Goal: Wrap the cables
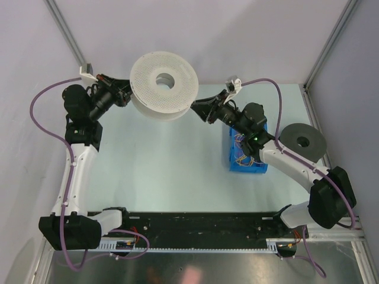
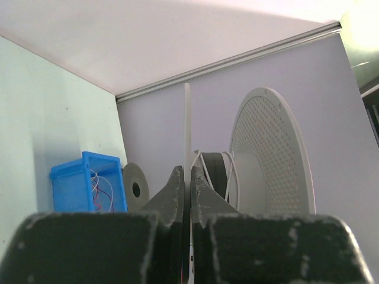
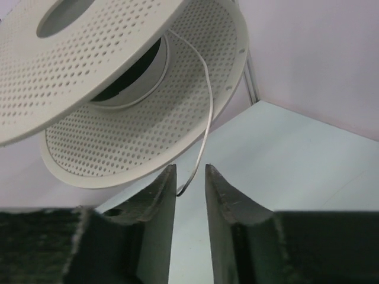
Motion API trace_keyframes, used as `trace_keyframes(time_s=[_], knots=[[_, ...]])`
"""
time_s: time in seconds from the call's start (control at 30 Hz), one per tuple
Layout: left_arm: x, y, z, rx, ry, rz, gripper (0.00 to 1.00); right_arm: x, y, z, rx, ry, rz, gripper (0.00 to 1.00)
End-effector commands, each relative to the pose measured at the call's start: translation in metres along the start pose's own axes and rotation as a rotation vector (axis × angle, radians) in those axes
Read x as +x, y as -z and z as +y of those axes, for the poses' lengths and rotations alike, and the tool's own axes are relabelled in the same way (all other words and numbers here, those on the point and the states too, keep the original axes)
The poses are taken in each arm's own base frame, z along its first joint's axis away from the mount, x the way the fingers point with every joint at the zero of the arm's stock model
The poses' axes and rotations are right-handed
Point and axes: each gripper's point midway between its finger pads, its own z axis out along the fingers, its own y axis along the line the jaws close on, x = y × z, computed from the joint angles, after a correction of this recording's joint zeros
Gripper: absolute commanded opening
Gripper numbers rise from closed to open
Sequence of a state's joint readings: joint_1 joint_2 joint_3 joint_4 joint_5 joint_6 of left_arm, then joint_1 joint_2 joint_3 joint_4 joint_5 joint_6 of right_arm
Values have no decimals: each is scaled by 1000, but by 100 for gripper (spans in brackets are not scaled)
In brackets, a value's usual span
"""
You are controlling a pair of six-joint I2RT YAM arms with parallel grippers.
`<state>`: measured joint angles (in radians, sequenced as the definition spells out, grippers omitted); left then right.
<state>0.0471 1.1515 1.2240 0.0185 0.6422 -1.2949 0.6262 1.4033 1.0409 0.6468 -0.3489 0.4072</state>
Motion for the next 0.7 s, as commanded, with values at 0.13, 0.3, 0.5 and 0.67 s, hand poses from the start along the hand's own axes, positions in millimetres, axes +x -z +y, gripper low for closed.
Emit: trace_keyframes(time_s=[0.13,0.3,0.5,0.67], knots=[[-11,11,-29,68,-52,-76,0,-17,-8,20,-76,87,-38,2],[-35,11,-10,-16,-76,-227,0,6,-1,32,-90,174,70,0],[-47,12,41,-210,-62,-301,0,25,14,42,-98,338,177,0],[-55,14,75,-373,-93,-341,0,57,23,57,-166,552,288,0]])
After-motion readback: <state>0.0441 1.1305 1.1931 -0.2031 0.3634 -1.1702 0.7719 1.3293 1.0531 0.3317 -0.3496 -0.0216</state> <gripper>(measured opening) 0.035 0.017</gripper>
